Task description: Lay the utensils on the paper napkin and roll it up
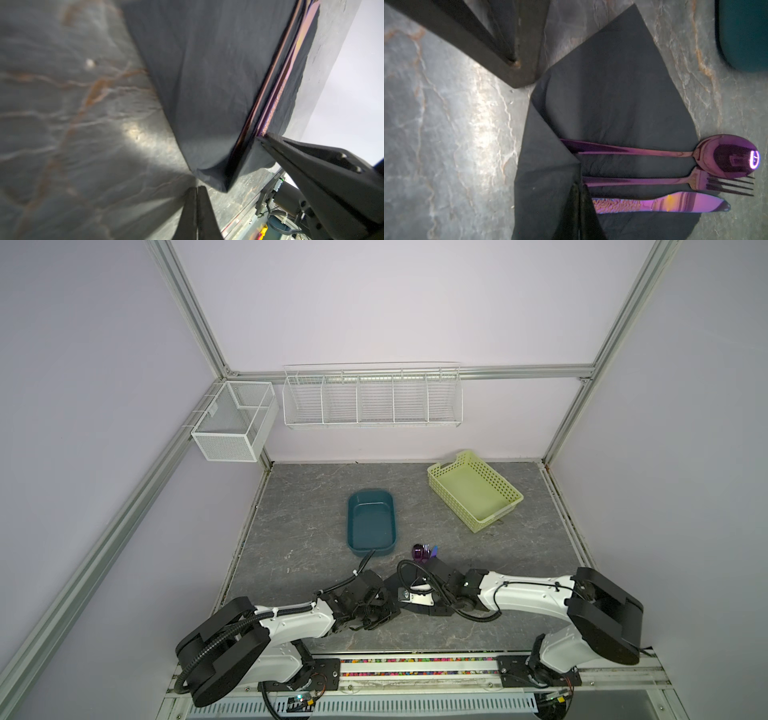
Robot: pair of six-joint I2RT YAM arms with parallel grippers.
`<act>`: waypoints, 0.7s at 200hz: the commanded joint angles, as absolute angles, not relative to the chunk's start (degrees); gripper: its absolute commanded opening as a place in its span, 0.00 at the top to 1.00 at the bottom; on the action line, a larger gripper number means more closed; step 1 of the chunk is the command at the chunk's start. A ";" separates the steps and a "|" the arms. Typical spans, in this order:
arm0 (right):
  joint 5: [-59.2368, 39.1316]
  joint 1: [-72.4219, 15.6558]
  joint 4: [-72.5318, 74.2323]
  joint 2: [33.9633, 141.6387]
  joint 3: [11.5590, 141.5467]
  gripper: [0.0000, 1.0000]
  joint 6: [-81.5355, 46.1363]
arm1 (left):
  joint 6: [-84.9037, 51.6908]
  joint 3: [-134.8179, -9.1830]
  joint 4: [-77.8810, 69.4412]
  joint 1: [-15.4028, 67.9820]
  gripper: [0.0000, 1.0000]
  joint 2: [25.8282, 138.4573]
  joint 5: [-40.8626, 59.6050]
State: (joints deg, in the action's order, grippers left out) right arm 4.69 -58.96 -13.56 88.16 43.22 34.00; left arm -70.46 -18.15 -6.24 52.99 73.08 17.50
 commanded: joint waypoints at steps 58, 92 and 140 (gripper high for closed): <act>3.33 -58.71 -12.74 90.44 45.53 0.93 35.42 | -74.88 -15.99 -13.19 53.00 1.00 72.23 20.44; 2.71 -58.72 -12.66 90.79 45.78 0.93 35.33 | -76.00 -16.26 -17.18 53.09 1.00 73.35 21.08; 2.80 -58.78 -12.74 90.54 45.78 0.93 35.15 | -78.94 -15.30 -26.91 53.17 1.00 77.98 22.58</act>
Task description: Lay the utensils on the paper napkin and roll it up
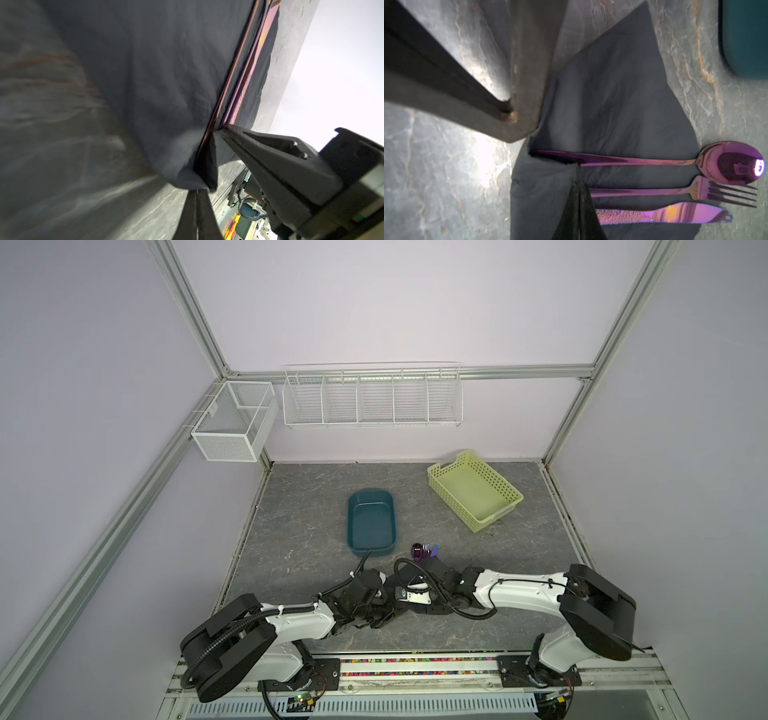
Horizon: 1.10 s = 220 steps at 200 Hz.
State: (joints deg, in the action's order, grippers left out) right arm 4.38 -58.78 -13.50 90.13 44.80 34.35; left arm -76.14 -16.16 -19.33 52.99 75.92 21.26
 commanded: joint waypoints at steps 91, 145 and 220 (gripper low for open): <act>3.11 -58.71 -13.51 90.37 46.22 0.93 35.22 | -74.60 -17.81 -6.84 53.46 1.00 70.00 16.82; 3.08 -58.65 -13.80 90.24 46.23 0.93 35.16 | -76.31 -16.67 -11.35 53.44 1.00 66.79 17.28; 2.59 -58.65 -14.15 90.18 46.54 0.93 34.89 | -80.19 -15.29 -29.10 53.48 1.00 78.81 19.95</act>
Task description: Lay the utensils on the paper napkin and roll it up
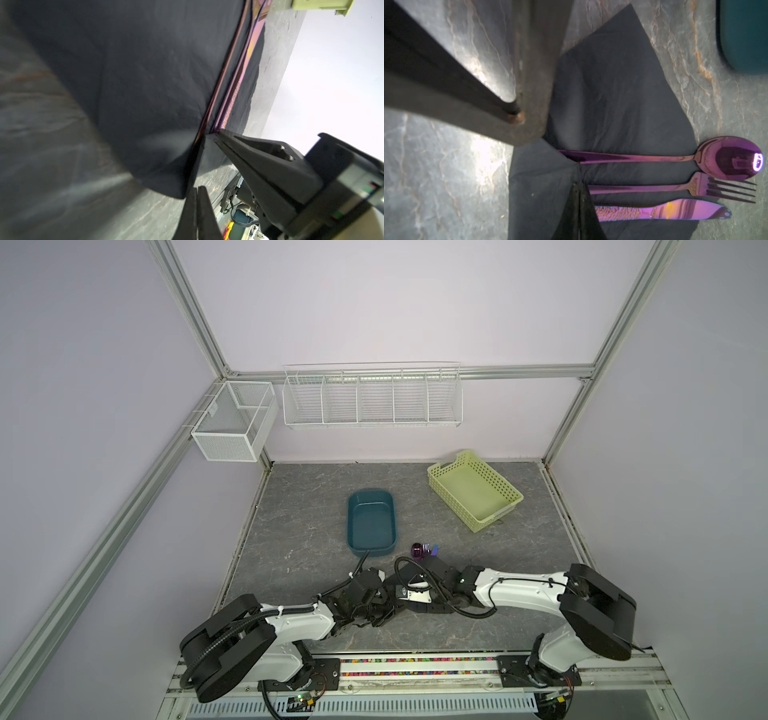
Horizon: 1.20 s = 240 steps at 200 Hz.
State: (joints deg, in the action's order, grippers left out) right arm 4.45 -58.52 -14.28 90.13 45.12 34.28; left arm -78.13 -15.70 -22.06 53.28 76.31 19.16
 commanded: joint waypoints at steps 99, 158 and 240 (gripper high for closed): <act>2.80 -58.70 -13.72 90.27 47.19 0.90 34.11 | -78.82 -15.82 -21.11 53.44 1.00 80.55 18.21; 2.91 -58.51 -14.75 89.84 47.95 0.77 31.64 | -77.06 -16.48 -14.58 53.46 1.00 78.11 16.26; 8.80 -58.01 -23.38 82.04 52.57 0.54 7.76 | -76.99 -16.96 -15.94 53.46 1.00 80.76 17.08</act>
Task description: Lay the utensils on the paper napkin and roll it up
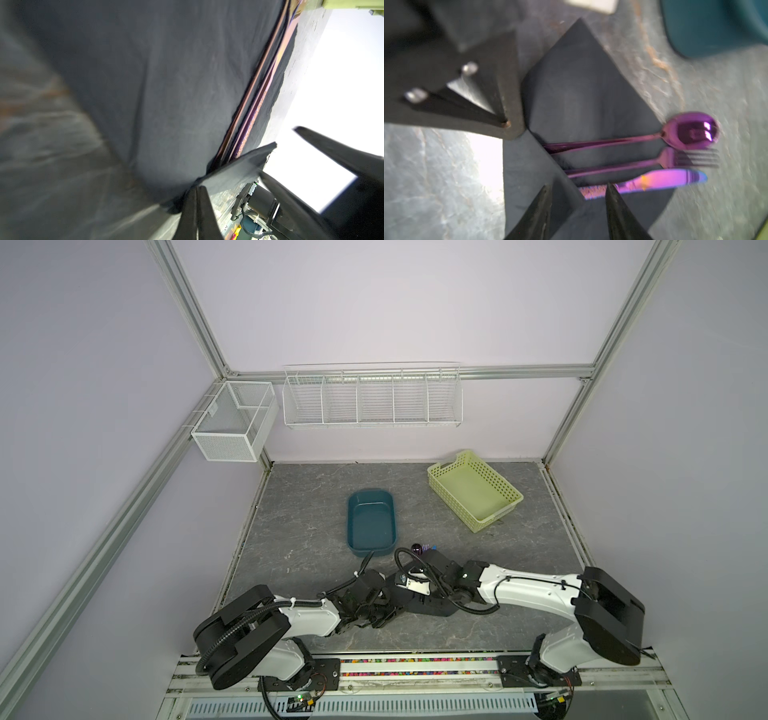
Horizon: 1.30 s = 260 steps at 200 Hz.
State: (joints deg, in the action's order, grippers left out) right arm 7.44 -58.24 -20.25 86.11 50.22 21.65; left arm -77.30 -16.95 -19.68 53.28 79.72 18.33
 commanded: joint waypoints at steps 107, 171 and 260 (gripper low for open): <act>-9.40 -57.47 -20.46 75.50 40.52 0.86 -48.24 | -76.47 -16.96 -14.06 53.44 1.00 80.68 17.21; -7.44 -57.43 -19.77 75.87 36.66 0.87 -52.40 | -76.51 -16.94 -14.15 53.44 1.00 80.90 17.20; -4.54 -57.14 -24.06 82.20 39.35 0.90 -50.15 | -76.27 -16.96 -13.56 53.44 1.00 80.22 17.47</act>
